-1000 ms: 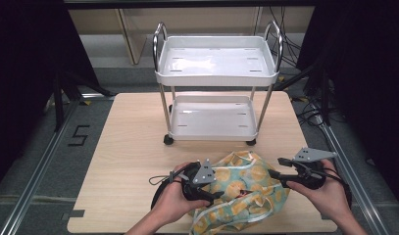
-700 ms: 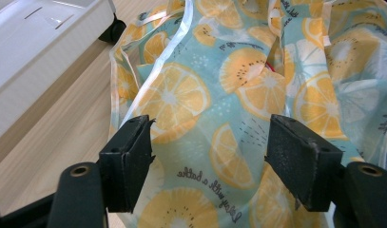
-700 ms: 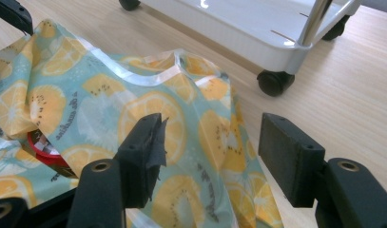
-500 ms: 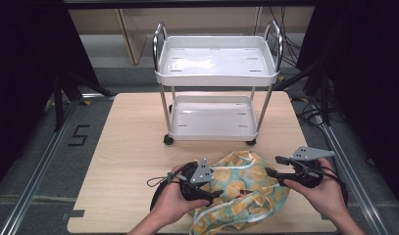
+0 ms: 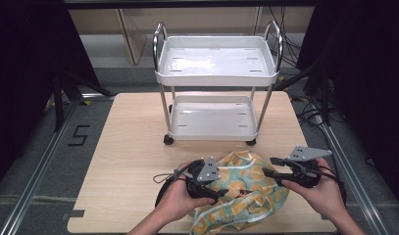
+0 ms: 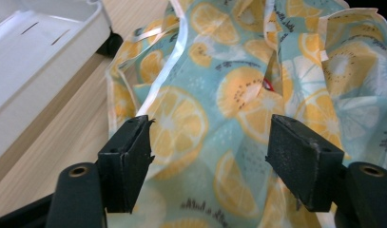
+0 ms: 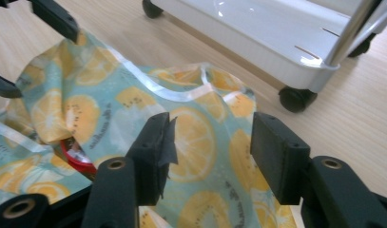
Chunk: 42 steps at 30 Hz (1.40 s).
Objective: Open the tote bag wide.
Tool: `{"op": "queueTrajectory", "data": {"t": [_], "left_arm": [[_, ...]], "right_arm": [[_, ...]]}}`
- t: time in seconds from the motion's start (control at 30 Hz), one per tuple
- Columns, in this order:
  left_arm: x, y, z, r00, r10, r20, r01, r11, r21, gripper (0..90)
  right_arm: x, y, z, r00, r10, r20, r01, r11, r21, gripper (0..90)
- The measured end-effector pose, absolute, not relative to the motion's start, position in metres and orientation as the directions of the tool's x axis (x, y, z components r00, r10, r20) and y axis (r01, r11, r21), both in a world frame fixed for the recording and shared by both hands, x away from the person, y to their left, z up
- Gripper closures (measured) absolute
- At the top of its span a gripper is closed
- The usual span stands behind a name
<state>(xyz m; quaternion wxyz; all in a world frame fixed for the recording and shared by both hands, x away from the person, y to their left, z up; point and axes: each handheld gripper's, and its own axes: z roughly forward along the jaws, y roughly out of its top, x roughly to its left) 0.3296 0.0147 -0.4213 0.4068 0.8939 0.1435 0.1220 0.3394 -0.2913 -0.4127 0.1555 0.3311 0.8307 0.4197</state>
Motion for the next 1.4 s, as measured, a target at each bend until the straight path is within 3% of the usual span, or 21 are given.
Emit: {"op": "queueTrajectory", "data": {"t": [0.33, 0.57, 0.67, 0.77, 0.83, 0.97, 1.07, 1.2, 1.4], "left_arm": [[0.328, -0.002, -0.422, 0.966, 0.221, 0.134, 0.066, -0.715, 0.696, 30.7], [0.328, -0.005, -0.428, 0.966, 0.19, 0.173, 0.036, -0.767, 0.641, 47.5], [0.326, -0.007, -0.43, 0.964, 0.188, 0.187, 0.028, -0.774, 0.633, 53.4], [0.327, -0.007, -0.43, 0.962, 0.185, 0.201, 0.026, -0.793, 0.608, 61.6], [0.326, -0.007, -0.43, 0.963, 0.19, 0.19, 0.039, -0.8, 0.599, 67.4], [0.327, -0.004, -0.429, 0.957, 0.203, 0.208, 0.052, -0.822, 0.567, 82.0], [0.33, 0.003, -0.428, 0.948, 0.257, 0.187, 0.104, -0.806, 0.583, 88.0], [0.336, 0.016, -0.427, 0.928, 0.327, 0.175, 0.16, -0.779, 0.607, 88.9], [0.345, 0.035, -0.433, 0.901, 0.405, 0.158, 0.227, -0.749, 0.623, 88.9]], "right_arm": [[0.332, -0.279, -0.413, -0.778, 0.628, 0.023, 0.402, 0.468, 0.787, 55.9], [0.318, -0.262, -0.418, -0.85, 0.524, 0.054, 0.394, 0.565, 0.725, 55.7], [0.312, -0.256, -0.421, -0.873, 0.48, 0.087, 0.399, 0.601, 0.693, 48.1], [0.309, -0.255, -0.426, -0.895, 0.443, 0.05, 0.368, 0.67, 0.646, 43.8], [0.309, -0.256, -0.43, -0.907, 0.419, 0.038, 0.351, 0.704, 0.618, 48.2], [0.304, -0.258, -0.435, -0.911, 0.408, 0.061, 0.377, 0.762, 0.526, 73.2], [0.303, -0.259, -0.441, -0.916, 0.394, 0.081, 0.383, 0.792, 0.476, 84.0], [0.3, -0.262, -0.449, -0.9, 0.419, 0.119, 0.43, 0.814, 0.391, 89.7], [0.301, -0.266, -0.457, -0.895, 0.429, 0.124, 0.443, 0.818, 0.367, 90.0]]}}
